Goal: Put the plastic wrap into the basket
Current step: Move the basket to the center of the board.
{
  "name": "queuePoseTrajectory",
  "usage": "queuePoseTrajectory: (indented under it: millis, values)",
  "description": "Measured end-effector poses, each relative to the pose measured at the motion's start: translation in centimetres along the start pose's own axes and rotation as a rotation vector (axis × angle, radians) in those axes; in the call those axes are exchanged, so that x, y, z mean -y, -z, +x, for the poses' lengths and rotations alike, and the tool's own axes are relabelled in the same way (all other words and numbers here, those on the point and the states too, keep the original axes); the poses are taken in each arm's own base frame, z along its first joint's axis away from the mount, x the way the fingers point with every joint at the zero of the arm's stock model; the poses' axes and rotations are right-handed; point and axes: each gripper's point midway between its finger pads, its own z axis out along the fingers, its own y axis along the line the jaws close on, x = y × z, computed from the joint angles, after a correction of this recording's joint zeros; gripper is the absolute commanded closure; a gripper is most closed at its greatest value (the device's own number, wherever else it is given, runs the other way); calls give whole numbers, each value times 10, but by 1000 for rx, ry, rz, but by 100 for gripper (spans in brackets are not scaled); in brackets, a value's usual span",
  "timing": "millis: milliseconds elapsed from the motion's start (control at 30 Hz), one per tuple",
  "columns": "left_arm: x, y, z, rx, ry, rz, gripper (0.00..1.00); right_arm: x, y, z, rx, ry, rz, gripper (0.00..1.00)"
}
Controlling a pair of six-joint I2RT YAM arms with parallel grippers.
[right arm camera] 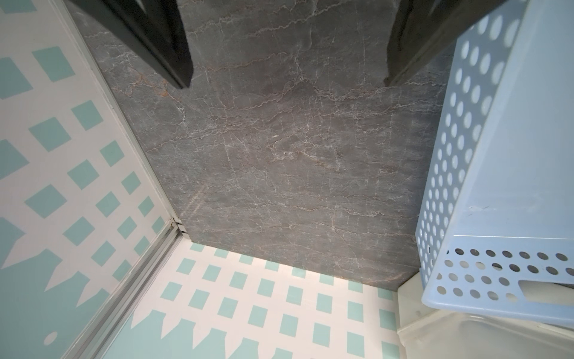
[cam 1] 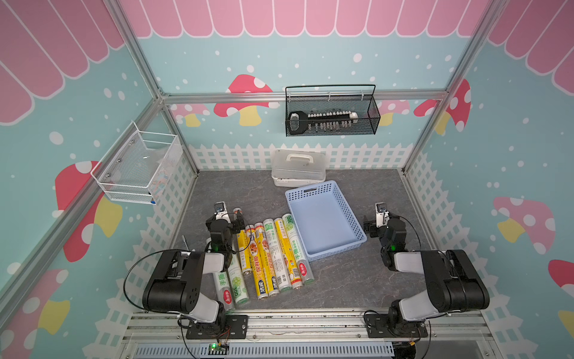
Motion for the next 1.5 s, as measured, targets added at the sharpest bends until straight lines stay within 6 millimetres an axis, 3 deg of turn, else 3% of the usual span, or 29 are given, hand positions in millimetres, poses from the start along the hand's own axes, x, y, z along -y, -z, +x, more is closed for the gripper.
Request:
queuePoseTrajectory:
  millis: [133, 267, 367, 467, 567, 733, 800, 867, 967, 1033, 1100, 1233, 1400, 1500]
  values:
    - [-14, 19, -39, 66, 53, -69, 1, 5, 15, -10, -20, -14, 9, 0]
    - [-24, 36, -91, 167, 131, -107, 1, 17, 28, -61, 26, -26, 21, 1]
    - [-31, 44, -105, 188, 180, -134, 1, 20, 40, -81, 39, -27, 11, 1]
    - [-36, 48, -102, 168, 206, -160, 1, 17, 47, -79, -2, -37, -17, 0]
    - [-38, 53, -103, 128, 239, -169, 1, 4, 55, -83, -60, -73, -107, 1]
    - [-28, 68, -146, 159, 413, -79, 1, -40, 73, -135, -44, -213, -417, 3]
    - [-19, 70, -152, 147, 502, -3, 1, -66, 75, -146, -80, -250, -547, 3]
    - [-5, 67, -146, 97, 576, 97, 1, -97, 72, -144, -168, -257, -650, 3]
    - [27, 59, -120, -60, 644, 254, 1, -143, 67, -120, -339, -240, -748, 3]
    - [55, 58, -91, -208, 636, 331, 1, -163, 68, -94, -453, -222, -761, 1]
    - [85, 66, -64, -343, 590, 387, 1, -171, 70, -70, -548, -204, -744, 1]
    - [135, 100, -30, -517, 476, 480, 5, -166, 71, -38, -656, -175, -664, 0]
    - [165, 129, 2, -639, 370, 518, 14, -145, 89, 9, -754, -167, -540, 0]
    - [190, 143, 23, -723, 292, 543, 18, -131, 105, 23, -769, -179, -476, 0]
